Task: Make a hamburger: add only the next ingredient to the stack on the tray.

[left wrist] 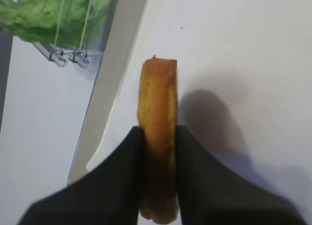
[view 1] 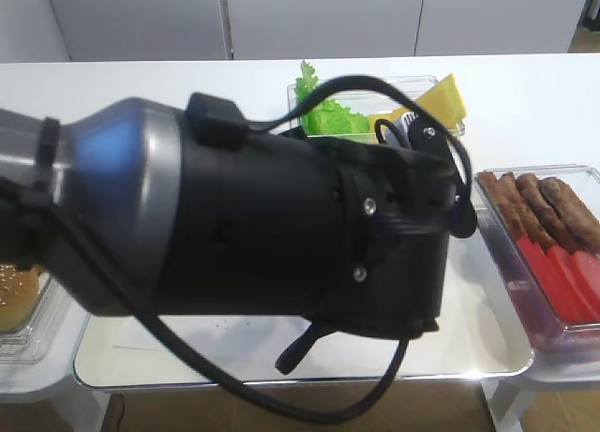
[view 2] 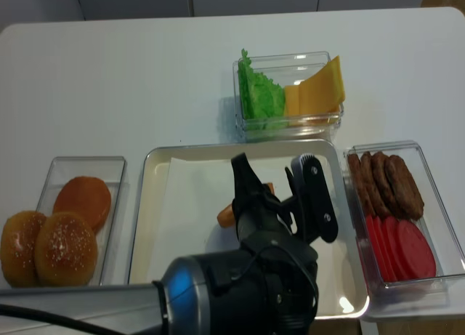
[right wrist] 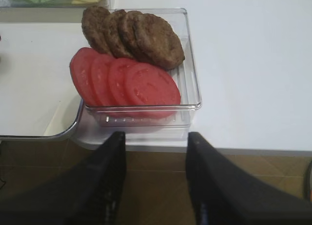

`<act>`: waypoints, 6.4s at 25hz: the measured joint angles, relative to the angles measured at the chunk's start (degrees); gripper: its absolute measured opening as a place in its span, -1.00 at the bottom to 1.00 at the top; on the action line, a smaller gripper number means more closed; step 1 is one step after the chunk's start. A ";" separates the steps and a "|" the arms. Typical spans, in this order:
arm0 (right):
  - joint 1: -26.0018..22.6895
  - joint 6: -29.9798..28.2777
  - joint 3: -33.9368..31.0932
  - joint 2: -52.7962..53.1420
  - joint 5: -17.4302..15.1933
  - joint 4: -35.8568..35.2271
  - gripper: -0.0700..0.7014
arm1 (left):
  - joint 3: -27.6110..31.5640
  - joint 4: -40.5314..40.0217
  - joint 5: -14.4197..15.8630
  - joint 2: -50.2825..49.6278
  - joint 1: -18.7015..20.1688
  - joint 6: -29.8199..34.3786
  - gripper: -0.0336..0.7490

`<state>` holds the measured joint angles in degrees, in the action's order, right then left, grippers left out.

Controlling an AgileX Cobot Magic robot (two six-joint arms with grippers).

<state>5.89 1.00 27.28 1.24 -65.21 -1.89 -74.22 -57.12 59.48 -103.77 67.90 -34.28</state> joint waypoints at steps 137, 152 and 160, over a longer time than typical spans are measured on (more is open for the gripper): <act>0.00 0.00 0.00 0.00 0.00 0.00 0.02 | 43.94 54.34 11.98 104.78 -58.55 27.32 0.22; 0.00 0.11 0.00 0.00 0.00 0.00 0.02 | 46.17 54.96 8.72 104.78 -58.55 29.73 0.14; 0.00 0.11 0.00 0.00 0.00 0.00 0.02 | 46.17 55.00 8.62 104.78 -58.55 29.85 0.14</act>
<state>5.89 1.10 27.28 1.24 -65.21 -1.89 -28.05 -2.12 68.10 1.01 9.35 -4.43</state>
